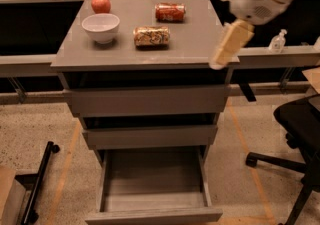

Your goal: Place orange can into bottom drawer

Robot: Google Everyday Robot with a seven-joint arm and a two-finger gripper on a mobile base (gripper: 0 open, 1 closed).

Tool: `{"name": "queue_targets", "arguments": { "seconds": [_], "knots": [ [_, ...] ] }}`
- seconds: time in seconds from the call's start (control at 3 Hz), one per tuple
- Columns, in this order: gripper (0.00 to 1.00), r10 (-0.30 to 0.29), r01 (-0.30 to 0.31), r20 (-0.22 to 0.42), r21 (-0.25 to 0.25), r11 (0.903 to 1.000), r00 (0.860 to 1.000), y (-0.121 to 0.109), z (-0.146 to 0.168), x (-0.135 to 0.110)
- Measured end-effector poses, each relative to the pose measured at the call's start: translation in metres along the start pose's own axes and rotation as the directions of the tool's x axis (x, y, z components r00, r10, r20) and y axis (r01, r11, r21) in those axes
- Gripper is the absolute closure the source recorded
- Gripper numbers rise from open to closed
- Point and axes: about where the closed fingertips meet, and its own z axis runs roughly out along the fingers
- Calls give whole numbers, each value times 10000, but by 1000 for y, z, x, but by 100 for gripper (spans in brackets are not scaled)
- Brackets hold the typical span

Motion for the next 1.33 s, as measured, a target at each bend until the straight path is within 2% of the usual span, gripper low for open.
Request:
{"name": "queue_targets", "arguments": {
  "seconds": [0.33, 0.67, 1.33],
  "knots": [
    [0, -261, 294, 731, -443, 9986, 9970, -35, 57, -12],
    [0, -209, 249, 807, -496, 9985, 9965, -35, 62, -13],
    [0, 175, -27, 1617, -913, 9958, 9867, -38, 115, -16]
  ]
}}
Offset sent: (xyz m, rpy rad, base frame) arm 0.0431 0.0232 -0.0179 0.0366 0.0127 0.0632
